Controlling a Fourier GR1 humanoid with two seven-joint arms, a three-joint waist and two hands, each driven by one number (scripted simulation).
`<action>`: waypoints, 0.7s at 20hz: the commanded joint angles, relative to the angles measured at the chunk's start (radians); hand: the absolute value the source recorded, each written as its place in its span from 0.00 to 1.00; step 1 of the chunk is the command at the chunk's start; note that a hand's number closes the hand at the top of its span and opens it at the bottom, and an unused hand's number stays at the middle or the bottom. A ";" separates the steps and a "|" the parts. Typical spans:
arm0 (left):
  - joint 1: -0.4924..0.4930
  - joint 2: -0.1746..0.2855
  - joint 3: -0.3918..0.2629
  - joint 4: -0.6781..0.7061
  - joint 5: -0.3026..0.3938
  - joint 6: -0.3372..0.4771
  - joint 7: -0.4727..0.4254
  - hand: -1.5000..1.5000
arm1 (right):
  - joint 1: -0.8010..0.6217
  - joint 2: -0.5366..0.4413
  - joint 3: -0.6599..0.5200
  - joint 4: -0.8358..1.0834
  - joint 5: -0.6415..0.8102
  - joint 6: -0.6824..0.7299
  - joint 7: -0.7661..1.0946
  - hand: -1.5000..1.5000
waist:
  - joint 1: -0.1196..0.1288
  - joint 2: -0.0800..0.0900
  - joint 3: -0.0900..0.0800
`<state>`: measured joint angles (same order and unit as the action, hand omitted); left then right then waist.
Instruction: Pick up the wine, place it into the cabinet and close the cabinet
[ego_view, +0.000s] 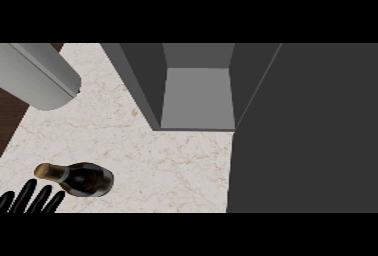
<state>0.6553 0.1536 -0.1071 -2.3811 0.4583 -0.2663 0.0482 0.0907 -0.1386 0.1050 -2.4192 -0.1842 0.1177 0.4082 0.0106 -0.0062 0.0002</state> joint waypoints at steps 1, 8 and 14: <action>0.073 0.009 0.039 -0.251 0.115 0.016 0.035 0.00 | 0.034 -0.005 -0.020 -0.072 -0.014 0.003 0.005 0.00 | 0.002 -0.001 0.001; 0.080 0.026 0.185 -0.154 0.202 -0.038 -0.011 0.00 | -0.006 -0.011 0.022 -0.136 0.013 -0.045 0.103 0.00 | 0.002 -0.002 -0.001; -0.016 0.076 0.349 -0.072 0.320 -0.022 0.032 0.00 | 0.001 -0.013 -0.028 -0.110 -0.017 -0.043 0.062 0.00 | -0.007 0.000 0.000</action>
<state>0.6276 0.2131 0.1573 -2.3440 0.5480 -0.2907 0.0430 0.0604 -0.1422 0.1157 -2.4306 -0.1613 0.0804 0.4399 0.0034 -0.0058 -0.0003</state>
